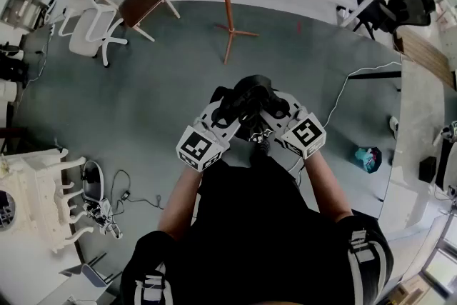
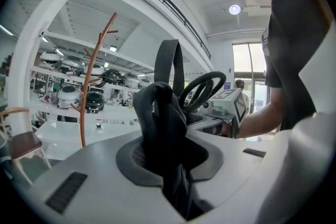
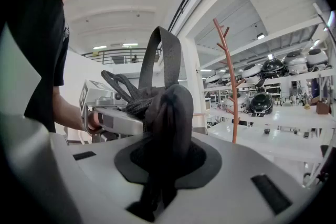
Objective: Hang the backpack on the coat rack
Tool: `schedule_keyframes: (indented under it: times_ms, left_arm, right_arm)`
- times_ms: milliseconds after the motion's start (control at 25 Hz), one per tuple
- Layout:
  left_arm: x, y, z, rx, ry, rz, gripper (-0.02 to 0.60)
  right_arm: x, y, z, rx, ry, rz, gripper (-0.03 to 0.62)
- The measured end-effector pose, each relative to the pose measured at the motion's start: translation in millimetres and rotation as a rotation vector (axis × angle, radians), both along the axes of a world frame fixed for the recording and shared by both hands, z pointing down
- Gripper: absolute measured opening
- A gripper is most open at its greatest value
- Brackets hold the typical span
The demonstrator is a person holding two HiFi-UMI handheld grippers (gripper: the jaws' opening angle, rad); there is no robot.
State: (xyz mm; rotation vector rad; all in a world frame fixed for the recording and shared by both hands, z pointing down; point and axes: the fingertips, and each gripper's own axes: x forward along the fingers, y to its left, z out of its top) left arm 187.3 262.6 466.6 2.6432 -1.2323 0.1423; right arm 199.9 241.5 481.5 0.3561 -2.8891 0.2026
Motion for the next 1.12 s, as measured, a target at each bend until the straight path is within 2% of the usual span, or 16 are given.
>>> schedule_keyframes:
  times_ms: [200, 560, 840, 1120]
  left_arm:
    - [-24.2, 47.4, 7.7, -0.011, 0.019, 0.071, 0.081]
    - [-88.6, 119.8, 9.7, 0.014, -0.051, 0.216, 0.081]
    - [-166.6, 156.6, 4.6, 0.041, -0.059, 0.192, 0.081]
    - [-212.8, 173.3, -1.1, 0.045, -0.058, 0.155, 0.081]
  right_arm:
    - [-24.8, 44.8, 6.4, -0.019, -0.002, 0.078, 0.089]
    - [-87.5, 116.6, 9.1, -0.030, -0.025, 0.234, 0.089]
    - [-166.0, 154.1, 6.6, -0.009, -0.042, 0.236, 0.089]
    - [-210.7, 172.9, -0.5, 0.007, -0.037, 0.214, 0.089]
